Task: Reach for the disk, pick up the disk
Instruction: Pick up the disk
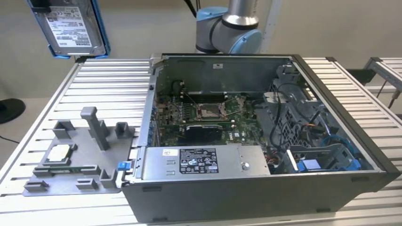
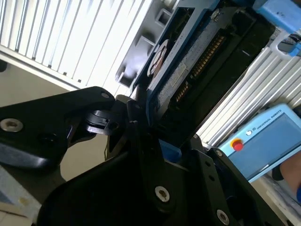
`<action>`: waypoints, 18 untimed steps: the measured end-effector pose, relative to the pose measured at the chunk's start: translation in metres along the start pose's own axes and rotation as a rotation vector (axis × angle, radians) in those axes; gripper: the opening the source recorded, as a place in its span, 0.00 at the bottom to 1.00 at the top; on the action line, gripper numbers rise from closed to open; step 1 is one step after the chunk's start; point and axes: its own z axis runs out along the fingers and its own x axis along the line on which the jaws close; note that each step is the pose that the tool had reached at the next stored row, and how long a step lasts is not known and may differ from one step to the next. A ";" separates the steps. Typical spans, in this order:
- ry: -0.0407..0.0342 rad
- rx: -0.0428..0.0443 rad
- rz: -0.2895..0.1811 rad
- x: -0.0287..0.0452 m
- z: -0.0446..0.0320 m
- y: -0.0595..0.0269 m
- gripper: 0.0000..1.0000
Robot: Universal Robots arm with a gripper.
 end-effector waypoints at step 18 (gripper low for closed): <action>0.0000 0.0001 0.000 -0.0021 -0.0001 -0.0498 0.00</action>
